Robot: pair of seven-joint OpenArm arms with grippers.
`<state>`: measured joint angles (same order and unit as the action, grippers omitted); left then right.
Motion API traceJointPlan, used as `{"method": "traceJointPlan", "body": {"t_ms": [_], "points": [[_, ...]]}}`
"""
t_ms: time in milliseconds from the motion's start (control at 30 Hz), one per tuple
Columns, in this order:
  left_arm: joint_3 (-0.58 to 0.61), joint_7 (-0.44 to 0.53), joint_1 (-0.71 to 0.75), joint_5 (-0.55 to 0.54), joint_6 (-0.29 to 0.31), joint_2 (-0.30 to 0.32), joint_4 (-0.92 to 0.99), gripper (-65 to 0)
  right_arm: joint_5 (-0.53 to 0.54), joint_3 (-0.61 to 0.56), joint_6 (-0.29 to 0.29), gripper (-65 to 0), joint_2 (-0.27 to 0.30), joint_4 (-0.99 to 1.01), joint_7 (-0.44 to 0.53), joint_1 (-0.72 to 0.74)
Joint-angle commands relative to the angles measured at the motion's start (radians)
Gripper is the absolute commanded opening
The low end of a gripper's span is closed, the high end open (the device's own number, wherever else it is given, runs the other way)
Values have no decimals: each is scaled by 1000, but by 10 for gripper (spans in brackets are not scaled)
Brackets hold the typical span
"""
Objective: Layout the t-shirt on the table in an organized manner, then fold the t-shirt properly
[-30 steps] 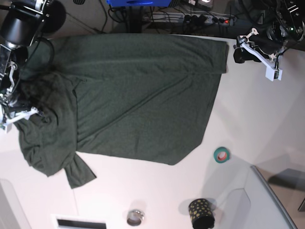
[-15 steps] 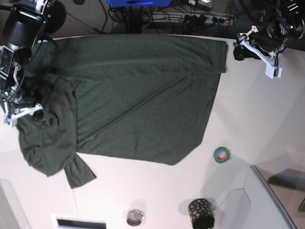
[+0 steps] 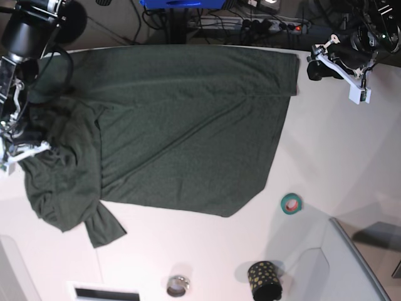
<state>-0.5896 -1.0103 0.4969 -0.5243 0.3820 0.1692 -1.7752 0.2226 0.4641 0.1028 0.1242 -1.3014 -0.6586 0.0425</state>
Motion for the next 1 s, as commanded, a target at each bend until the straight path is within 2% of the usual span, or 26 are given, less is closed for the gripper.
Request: {"method": "traceJointPlan", "body": {"t_ms": [0,67,100,267,467,800,967], "points": [[-7,11,1,-10,2,11,-16,-252,7,-3,5,-422,12,-42,16,18],[-7,11,-1,-10,2,11,-16,-252,5,-8,5,-279,13,-54,15,23],[-7,11,-2,-10,2,11,-16,-252,5,-23,5,-254,15,-54,13,26],[-7,11,-4,-10,2,11,-15,-252,5,-90,5,-290,39,-5,7,55],[-7,11,1,-10,2,11,-15,-252,5,-92,5,-290,42,115,10,102],[-7,11,-4,-10,2,11,34,-252,5,-92,4,-291,50,121,10,106],[-7,12,-4,-10,2,11,33,-252,5,-94,4,-347,62,164,10,109]]}}
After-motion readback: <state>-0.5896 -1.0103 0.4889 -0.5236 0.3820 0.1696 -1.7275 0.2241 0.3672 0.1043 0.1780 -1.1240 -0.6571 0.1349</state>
